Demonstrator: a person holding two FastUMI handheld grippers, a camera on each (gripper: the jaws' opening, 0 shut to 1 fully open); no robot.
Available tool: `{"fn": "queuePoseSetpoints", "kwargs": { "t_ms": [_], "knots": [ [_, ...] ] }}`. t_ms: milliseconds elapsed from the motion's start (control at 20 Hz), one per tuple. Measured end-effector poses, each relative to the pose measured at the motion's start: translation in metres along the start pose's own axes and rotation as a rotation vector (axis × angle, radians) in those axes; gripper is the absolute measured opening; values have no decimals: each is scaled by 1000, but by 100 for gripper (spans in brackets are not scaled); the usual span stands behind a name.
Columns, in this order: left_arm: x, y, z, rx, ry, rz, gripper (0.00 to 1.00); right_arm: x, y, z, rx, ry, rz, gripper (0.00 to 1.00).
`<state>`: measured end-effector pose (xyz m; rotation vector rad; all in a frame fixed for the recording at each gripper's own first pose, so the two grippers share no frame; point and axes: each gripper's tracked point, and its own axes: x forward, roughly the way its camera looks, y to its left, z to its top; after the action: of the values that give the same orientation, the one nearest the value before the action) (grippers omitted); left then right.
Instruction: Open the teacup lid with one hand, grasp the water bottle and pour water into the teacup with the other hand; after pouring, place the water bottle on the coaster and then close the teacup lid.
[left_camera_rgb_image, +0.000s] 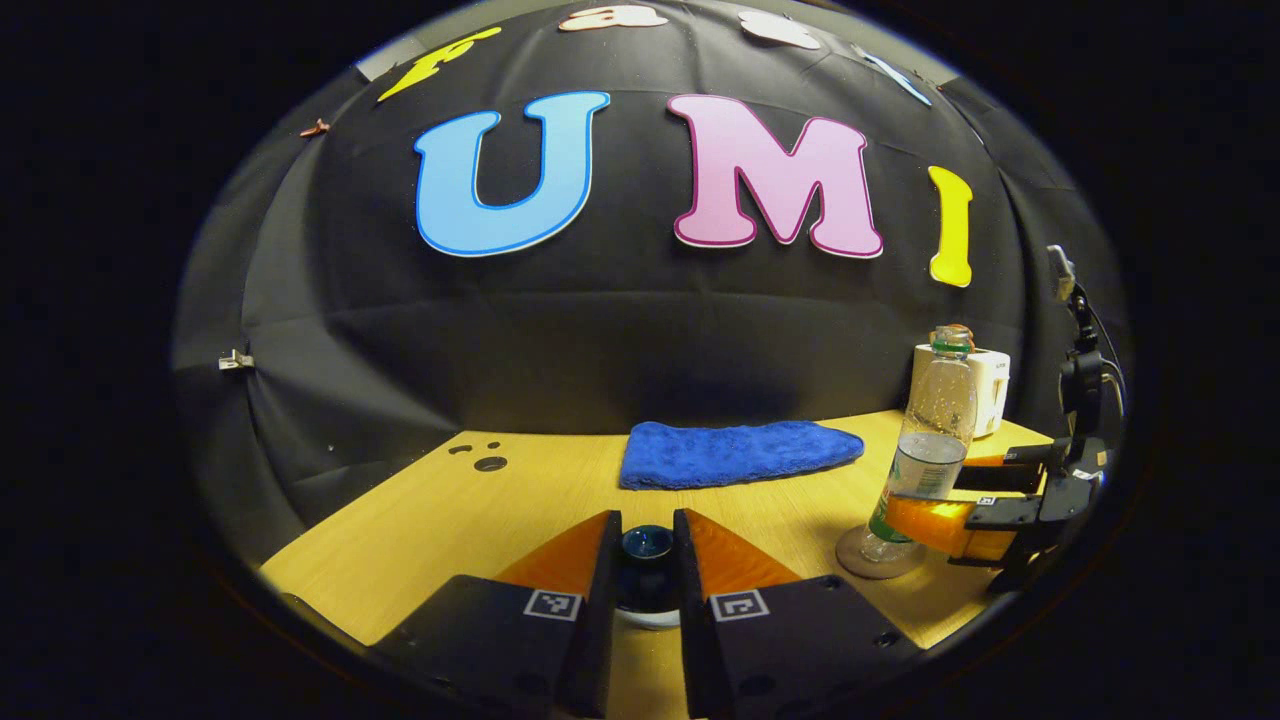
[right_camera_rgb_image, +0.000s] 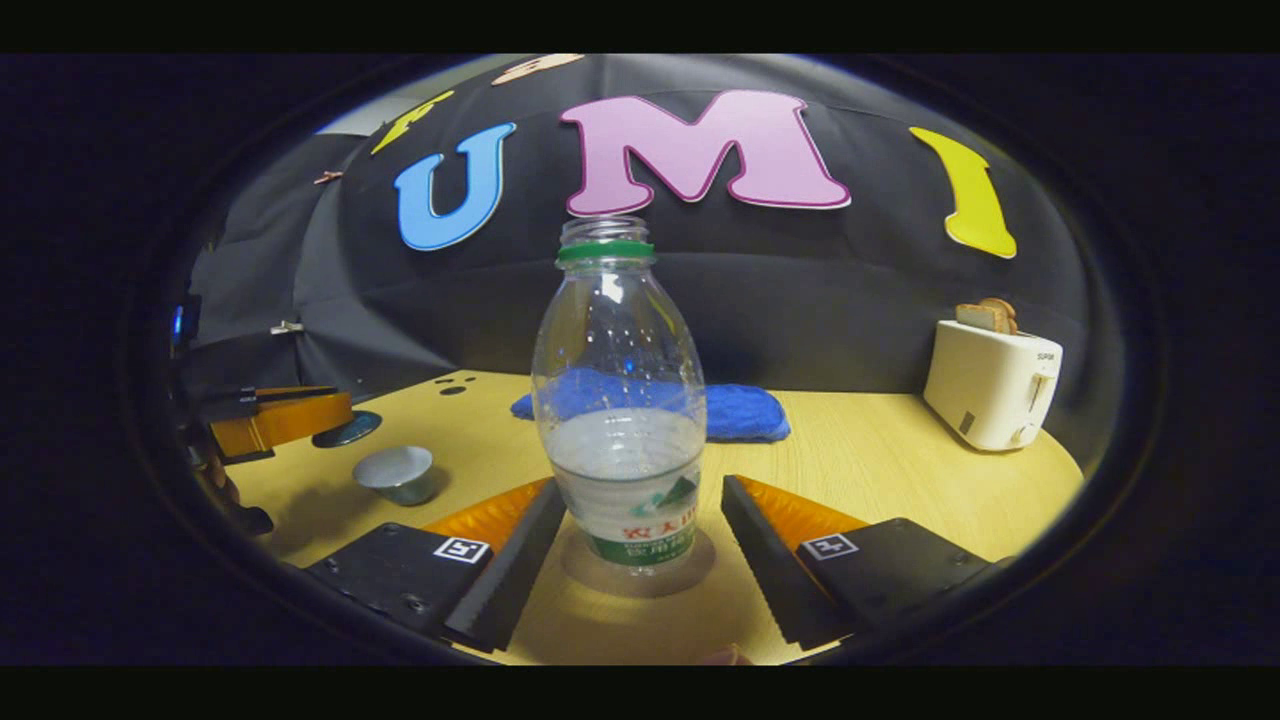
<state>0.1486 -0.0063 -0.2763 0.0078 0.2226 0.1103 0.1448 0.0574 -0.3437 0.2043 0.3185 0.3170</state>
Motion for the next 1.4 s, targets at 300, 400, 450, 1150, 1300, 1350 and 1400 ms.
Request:
{"fn": "queuePoseSetpoints", "kwargs": {
  "t_ms": [300, 400, 450, 1150, 1300, 1350, 1400],
  "knots": [
    [15, -8, -23, -3, 36, -6, 32, -29, -4, -16, 33, 43, 4, 97],
    [20, -8, -29, -10, 51, -1, 36, -42, -4, -15, 40, 43, 2, 97],
    [20, -7, -33, -10, 59, 3, 29, -46, -4, -13, 38, 42, 3, 97],
    [16, -11, -25, 3, 61, -27, 37, -90, -15, 32, 29, 14, -55, 97],
    [-4, -16, 11, 21, 29, -56, 37, -102, -12, 66, 22, -8, -65, 97],
    [-13, -18, 23, 21, 24, -65, 37, -108, -10, 81, 23, -19, -68, 97],
    [-22, -20, 35, 21, 21, -77, 37, -118, -9, 93, 24, -27, -74, 97]
  ]
}}
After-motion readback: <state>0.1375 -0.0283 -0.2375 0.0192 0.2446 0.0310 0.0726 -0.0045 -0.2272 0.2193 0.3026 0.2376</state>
